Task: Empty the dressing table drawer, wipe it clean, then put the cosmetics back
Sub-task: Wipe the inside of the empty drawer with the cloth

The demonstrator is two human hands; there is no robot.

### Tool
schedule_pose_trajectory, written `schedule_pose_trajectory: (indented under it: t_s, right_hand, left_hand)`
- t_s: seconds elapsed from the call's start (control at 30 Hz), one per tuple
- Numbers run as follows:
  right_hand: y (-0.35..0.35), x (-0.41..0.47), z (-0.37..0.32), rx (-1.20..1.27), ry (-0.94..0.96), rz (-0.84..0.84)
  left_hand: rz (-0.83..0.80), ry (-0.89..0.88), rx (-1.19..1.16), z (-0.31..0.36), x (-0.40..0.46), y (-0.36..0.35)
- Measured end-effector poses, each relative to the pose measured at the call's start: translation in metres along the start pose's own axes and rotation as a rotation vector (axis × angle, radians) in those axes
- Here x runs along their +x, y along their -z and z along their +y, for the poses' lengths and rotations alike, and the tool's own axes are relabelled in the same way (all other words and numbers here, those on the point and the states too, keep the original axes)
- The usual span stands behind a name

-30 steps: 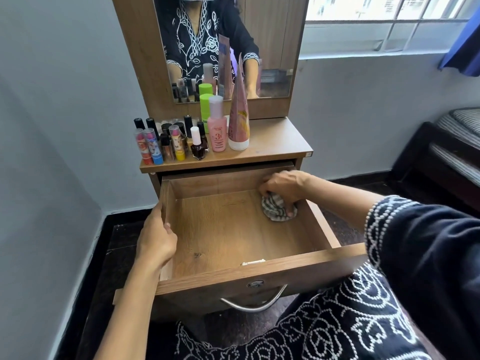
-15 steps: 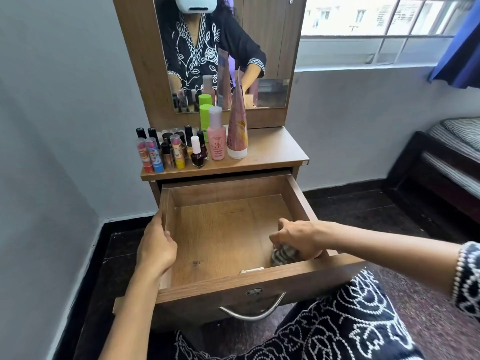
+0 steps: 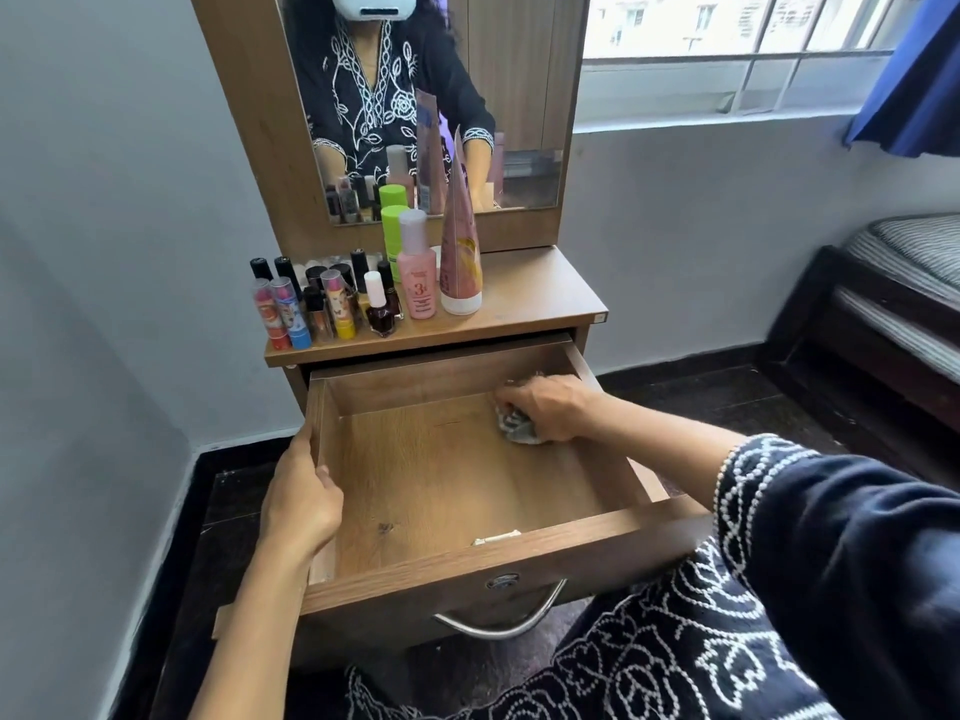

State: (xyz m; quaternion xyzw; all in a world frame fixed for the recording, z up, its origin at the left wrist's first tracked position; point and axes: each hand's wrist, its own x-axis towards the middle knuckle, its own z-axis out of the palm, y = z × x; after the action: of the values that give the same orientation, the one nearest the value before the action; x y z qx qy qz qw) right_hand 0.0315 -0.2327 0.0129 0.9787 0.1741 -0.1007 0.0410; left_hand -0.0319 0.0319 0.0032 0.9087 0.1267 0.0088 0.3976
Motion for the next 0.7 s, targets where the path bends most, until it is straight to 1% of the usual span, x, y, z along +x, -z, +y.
schedule_pose_trajectory:
  t_s: [0.13, 0.2, 0.3, 0.37, 0.43, 0.5, 0.57, 0.7]
  right_hand:
    - [-0.01, 0.006, 0.01, -0.304, -0.09, 0.103]
    - [-0.02, 0.014, 0.0, -0.37, -0.156, 0.136]
    - [-0.029, 0.021, -0.013, -0.216, -0.275, 0.148]
    - [-0.025, 0.018, -0.012, -0.068, -0.292, 0.168]
    - [-0.019, 0.013, -0.008, 0.044, -0.266, 0.134]
    - [-0.016, 0.007, -0.008, 0.129, -0.227, 0.043]
    - [-0.016, -0.001, -0.01, 0.145, -0.164, -0.041]
    - [-0.023, -0.017, -0.011, 0.236, -0.042, -0.076]
  left_hand:
    - [-0.001, -0.002, -0.003, 0.0, 0.001, 0.0]
    - [-0.001, -0.001, -0.008, -0.001, 0.001, 0.0]
    - [-0.005, 0.002, -0.02, -0.003, 0.001, 0.0]
    - [-0.008, 0.005, -0.023, -0.003, 0.001, 0.0]
    - [-0.008, 0.004, -0.016, -0.003, 0.001, 0.0]
    - [-0.002, 0.006, -0.007, -0.003, 0.001, -0.001]
    - [-0.001, 0.004, -0.006, -0.003, 0.001, -0.001]
    - [-0.001, 0.005, -0.009, -0.001, 0.001, -0.001]
